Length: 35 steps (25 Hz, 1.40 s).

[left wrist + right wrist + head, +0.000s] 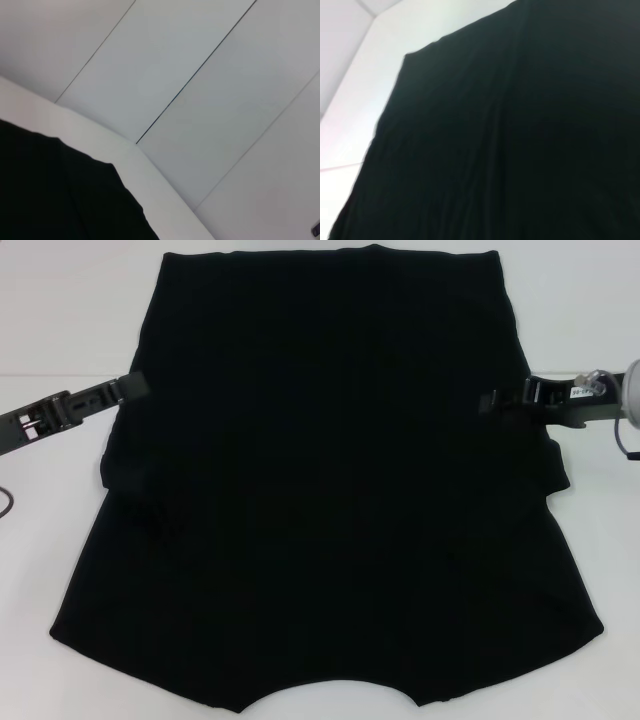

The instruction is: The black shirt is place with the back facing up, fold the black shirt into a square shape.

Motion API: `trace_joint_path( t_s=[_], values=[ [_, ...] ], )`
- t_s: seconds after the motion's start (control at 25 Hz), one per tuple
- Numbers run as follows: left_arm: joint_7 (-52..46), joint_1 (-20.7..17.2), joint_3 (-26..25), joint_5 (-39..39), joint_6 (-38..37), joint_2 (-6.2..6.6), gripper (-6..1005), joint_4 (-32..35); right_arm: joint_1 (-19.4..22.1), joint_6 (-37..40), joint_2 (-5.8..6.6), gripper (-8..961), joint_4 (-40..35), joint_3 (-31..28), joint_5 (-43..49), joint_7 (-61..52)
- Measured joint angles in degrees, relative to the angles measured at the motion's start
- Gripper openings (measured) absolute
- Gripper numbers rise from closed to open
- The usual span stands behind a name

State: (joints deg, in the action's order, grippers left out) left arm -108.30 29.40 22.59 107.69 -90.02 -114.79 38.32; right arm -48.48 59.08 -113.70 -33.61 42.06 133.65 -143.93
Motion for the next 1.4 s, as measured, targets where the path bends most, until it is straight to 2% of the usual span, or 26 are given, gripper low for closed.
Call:
trace_joint_path(
  t_s=[0.12,0.16,0.2,0.24,0.28,0.36,0.44,0.64,0.84,1.12,1.4],
  values=[
    [-5.7,-1.1,0.5,0.9,-1.2,1.17,489,0.0,0.3,6.0,1.62,421,-1.8,-0.3,-0.1,-0.4],
    [-8.9,-1.6,0.7,1.7,-2.0,1.87,489,0.2,0.4,9.9,3.23,421,-2.2,-0.4,-0.1,-1.0],
    [-12.6,-2.0,0.7,2.9,-3.5,2.65,489,0.4,0.4,9.9,3.23,421,-2.2,-0.4,-0.1,-1.0],
    [-12.6,-2.0,0.7,2.9,-3.5,2.65,489,0.4,0.4,11.9,4.09,420,-2.3,-0.4,-0.1,-1.5],
    [-19.4,-2.8,0.6,6.5,-7.3,4.31,489,1.3,0.4,13.7,4.84,420,-2.4,-0.3,-0.1,-2.0],
    [-23.6,-3.1,0.5,10.7,-10.1,5.20,488,3.0,0.2,16.3,5.81,419,-2.5,-0.2,0.0,-2.7],
    [-27.2,-3.1,0.4,16.7,-12.5,5.52,488,5.7,0.0,17.7,6.47,420,-2.6,-0.2,0.0,-3.0],
    [-31.2,-3.1,0.3,28.7,-13.5,5.38,488,10.5,-0.1,18.2,6.74,421,-2.7,-0.1,0.1,-3.0],
    [-33.3,-2.9,0.4,35.0,-9.9,5.00,489,10.6,0.0,18.3,6.69,423,-2.8,0.0,0.1,-2.9],
    [-34.0,-2.4,0.6,37.2,-2.4,3.62,488,6.8,0.3,18.2,6.52,425,-2.8,-0.1,0.2,-2.7],
    [-34.1,-2.8,0.8,37.8,-0.3,3.39,490,6.2,0.7,18.2,6.51,427,-2.5,-0.4,0.2,-2.6]
  ],
)
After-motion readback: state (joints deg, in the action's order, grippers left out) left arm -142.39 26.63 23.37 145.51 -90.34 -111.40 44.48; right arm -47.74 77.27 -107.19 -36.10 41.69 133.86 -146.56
